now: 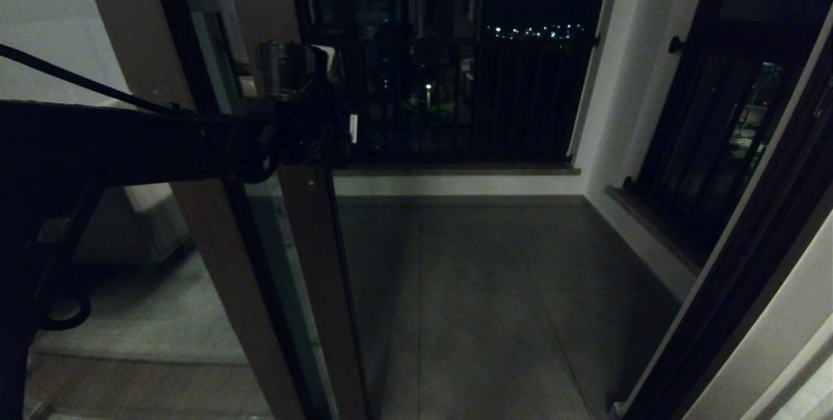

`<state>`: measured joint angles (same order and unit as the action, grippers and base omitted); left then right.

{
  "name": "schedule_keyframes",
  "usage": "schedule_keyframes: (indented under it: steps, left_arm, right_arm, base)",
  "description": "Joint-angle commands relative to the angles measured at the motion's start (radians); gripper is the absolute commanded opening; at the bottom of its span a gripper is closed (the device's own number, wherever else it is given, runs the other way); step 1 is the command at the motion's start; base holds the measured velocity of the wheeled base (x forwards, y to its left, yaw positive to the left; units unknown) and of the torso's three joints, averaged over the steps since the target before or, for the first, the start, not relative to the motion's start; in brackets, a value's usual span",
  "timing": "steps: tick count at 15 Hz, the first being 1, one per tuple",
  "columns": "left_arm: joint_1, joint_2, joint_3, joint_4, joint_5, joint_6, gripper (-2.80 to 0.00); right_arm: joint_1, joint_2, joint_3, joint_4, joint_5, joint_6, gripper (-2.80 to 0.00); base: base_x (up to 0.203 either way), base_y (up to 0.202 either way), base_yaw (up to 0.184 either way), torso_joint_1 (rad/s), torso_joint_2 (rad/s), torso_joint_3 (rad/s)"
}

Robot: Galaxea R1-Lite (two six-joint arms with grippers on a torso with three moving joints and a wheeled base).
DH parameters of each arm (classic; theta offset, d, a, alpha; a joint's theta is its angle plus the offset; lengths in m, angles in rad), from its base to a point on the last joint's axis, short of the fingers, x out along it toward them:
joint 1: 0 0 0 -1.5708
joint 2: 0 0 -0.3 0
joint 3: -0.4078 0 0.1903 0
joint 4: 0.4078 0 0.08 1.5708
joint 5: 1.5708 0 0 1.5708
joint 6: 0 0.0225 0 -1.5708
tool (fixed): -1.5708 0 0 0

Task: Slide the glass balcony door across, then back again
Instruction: Open the slid door

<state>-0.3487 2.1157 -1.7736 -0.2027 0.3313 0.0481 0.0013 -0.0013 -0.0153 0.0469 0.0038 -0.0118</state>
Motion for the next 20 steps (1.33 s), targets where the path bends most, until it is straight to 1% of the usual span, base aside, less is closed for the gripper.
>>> schedule_keyframes:
  steps: [1,15,18,19,20]
  left_arm:
    - [0.007,0.0,0.0,-0.001,0.003,-0.001,-2.8]
    - [0.043,-0.013,0.002,-0.001,0.003,-0.001,-2.8]
    - [0.056,-0.016,0.017,-0.003,0.002,-0.001,-2.8]
    - [0.058,-0.017,0.022,-0.026,-0.001,0.0,-2.8]
    - [0.06,-0.016,0.039,-0.075,-0.002,0.005,-2.8]
  right_arm:
    - [0.0,0.001,0.0,0.001,0.0,0.0,-2.8]
    - [0.0,0.001,-0.001,0.001,0.0,0.0,-2.8]
    - [0.0,0.001,0.0,0.001,-0.001,0.0,-2.8]
    - [0.0,0.001,0.0,0.001,-0.001,0.0,-2.8]
    - [0.0,0.001,0.0,0.001,-0.001,0.0,-2.8]
  base:
    - [0.0,0.0,0.0,0.0,0.0,0.0]
    - [0.0,0.0,0.0,0.0,0.0,0.0]
    - [0.0,0.0,0.0,0.0,0.0,0.0]
    - [0.0,0.0,0.0,0.0,0.0,0.0]
    - [0.0,0.0,0.0,0.0,0.0,0.0]
